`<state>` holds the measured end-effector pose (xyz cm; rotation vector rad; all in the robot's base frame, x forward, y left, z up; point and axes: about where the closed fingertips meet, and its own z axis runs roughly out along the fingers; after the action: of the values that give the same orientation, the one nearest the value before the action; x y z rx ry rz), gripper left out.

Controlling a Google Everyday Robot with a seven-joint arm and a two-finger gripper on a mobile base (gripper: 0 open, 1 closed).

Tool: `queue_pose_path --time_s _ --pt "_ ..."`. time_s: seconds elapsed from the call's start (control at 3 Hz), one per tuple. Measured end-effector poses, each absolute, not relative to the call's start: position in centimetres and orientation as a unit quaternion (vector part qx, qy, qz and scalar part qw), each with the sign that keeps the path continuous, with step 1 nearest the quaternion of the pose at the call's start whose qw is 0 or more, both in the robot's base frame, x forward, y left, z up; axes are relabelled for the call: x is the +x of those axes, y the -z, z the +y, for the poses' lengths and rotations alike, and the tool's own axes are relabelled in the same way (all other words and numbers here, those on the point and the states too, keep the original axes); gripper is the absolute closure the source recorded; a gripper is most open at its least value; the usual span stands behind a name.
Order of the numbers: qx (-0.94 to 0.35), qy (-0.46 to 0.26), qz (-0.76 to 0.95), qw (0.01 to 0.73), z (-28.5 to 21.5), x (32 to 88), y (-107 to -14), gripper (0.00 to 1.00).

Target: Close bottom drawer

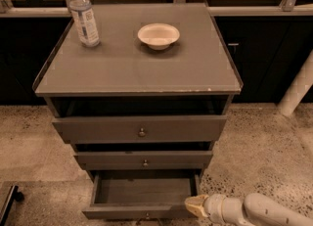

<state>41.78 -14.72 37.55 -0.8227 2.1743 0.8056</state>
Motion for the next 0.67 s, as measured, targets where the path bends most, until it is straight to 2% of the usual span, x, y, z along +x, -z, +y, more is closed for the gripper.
queue_pose_path --time_s 0.67 --pt "-0.253 -0.371 0.835 0.318 -16.9 42.4 -28.1 1.0"
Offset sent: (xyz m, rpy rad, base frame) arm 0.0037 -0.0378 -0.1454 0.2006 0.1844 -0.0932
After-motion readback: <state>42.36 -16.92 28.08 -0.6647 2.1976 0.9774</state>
